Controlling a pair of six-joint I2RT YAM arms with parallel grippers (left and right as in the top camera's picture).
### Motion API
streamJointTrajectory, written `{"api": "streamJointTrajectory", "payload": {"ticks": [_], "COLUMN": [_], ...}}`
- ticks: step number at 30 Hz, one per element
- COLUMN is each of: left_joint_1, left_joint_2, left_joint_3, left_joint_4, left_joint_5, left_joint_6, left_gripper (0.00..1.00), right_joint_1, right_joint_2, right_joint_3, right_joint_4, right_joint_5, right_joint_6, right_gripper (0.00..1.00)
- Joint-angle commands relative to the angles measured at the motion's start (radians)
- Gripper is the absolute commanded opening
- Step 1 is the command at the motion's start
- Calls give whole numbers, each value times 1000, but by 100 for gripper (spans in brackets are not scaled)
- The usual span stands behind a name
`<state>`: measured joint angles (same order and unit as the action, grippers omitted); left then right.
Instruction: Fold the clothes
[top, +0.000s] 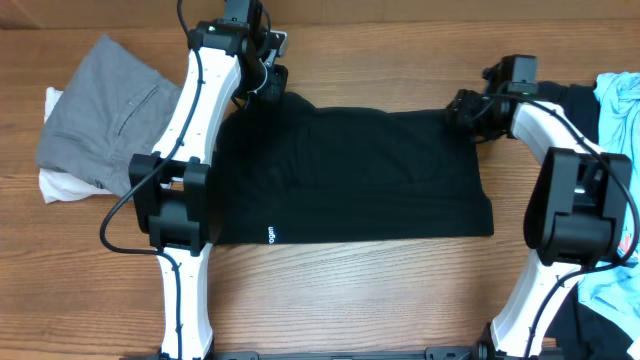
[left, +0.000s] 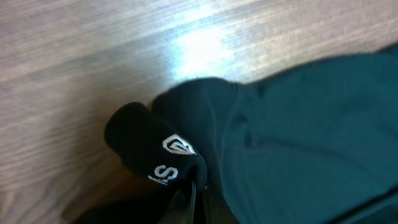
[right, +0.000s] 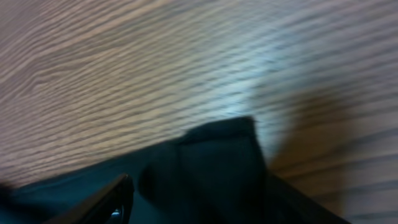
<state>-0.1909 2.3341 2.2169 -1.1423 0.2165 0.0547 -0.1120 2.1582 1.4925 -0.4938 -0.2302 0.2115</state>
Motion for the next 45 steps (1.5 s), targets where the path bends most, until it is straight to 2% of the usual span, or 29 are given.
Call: {"api": "streamJointTrajectory", "payload": {"ticks": [1, 5, 6, 11, 23, 29, 45], "left_joint_1": [-13, -13, -12, -10, 13, 36, 52], "left_joint_2": [-14, -14, -14, -14, -18, -65, -105], "left_joint_3": [15, 15, 15, 16, 21, 21, 19], "left_joint_4": [-11, -14, -14, -25, -159, -227, -516], "left_joint_5": [20, 21, 21, 8, -52, -124, -112], "left_joint_6": [-11, -18, -18, -17, -14, -13, -11], "left_gripper": [4, 4, 4, 4, 4, 4, 4], "right_joint_1": [21, 21, 21, 15, -2, -2, -2], "right_joint_2": [6, 10, 10, 7, -122, -200, -225], "right_joint_3": [6, 6, 6, 11, 16, 16, 16], "right_joint_4": [-7, -12, -13, -13, -55, -118, -499], "right_joint_5": [40, 48, 58, 84, 81, 167, 227], "right_joint_6": [-3, 2, 1, 0, -6, -7, -2], "right_gripper": [68, 38, 24, 5, 4, 4, 4]}}
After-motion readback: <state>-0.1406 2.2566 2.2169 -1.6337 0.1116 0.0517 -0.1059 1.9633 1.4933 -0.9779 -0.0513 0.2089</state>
